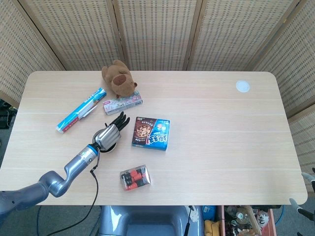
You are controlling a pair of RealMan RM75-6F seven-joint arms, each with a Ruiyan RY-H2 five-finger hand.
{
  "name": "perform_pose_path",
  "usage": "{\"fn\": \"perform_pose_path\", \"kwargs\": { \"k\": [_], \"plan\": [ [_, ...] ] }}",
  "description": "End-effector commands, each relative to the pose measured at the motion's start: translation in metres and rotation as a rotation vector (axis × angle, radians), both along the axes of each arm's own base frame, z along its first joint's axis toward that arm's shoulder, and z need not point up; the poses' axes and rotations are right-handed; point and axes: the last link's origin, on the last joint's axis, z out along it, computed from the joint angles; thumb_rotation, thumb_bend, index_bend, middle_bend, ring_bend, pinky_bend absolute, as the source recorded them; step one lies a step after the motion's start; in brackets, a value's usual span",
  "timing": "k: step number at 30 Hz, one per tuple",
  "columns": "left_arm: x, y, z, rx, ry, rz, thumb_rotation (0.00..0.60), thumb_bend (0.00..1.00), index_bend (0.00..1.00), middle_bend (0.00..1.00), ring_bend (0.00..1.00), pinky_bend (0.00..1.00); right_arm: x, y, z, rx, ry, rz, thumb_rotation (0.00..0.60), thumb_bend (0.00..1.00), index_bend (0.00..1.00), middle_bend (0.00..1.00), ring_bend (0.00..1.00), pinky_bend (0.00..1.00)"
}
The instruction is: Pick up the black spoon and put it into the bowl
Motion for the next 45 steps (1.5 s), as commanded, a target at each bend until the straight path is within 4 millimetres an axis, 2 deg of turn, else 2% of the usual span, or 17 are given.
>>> {"fn": "perform_pose_path", "kwargs": {
  "k": [1,10,15,25,30,43,45],
  "plan": [
    [-0.005,0.000,0.004,0.007,0.004,0.008,0.600,0.46,0.60,0.00,0.00,0.00,0.000,-0.001,-0.001,0.003,-0.001,0.003,0.600,0.26,0.27,0.19,0.05,0.20],
    [-0.022,-0.007,0.019,0.007,-0.014,0.048,0.600,0.46,0.60,0.00,0.00,0.00,0.000,-0.001,-0.001,0.006,-0.005,0.004,0.600,0.26,0.27,0.19,0.05,0.20],
    [-0.023,-0.014,0.020,-0.014,-0.020,0.057,0.600,0.46,0.60,0.00,0.00,0.00,0.000,-0.001,-0.002,0.006,-0.005,0.004,0.600,0.26,0.27,0.19,0.05,0.20],
    [0.001,-0.017,0.002,-0.040,-0.064,0.027,0.600,0.46,0.60,0.00,0.00,0.00,-0.001,0.000,-0.001,0.002,-0.006,0.001,0.600,0.26,0.27,0.19,0.05,0.20],
    [0.002,-0.014,0.002,-0.027,-0.066,0.030,0.600,0.46,0.60,0.00,0.00,0.00,-0.002,0.000,0.000,-0.001,-0.005,-0.002,0.600,0.26,0.27,0.19,0.05,0.20],
    [-0.019,-0.008,0.013,0.013,-0.065,0.100,0.600,0.46,0.60,0.00,0.00,0.00,-0.002,-0.001,-0.002,0.006,-0.007,0.001,0.600,0.26,0.27,0.19,0.05,0.20],
    [-0.022,-0.007,0.015,0.020,-0.066,0.110,0.600,0.46,0.56,0.00,0.00,0.00,-0.001,-0.001,-0.002,0.006,-0.006,0.002,0.600,0.26,0.27,0.19,0.05,0.20]
  ]
}}
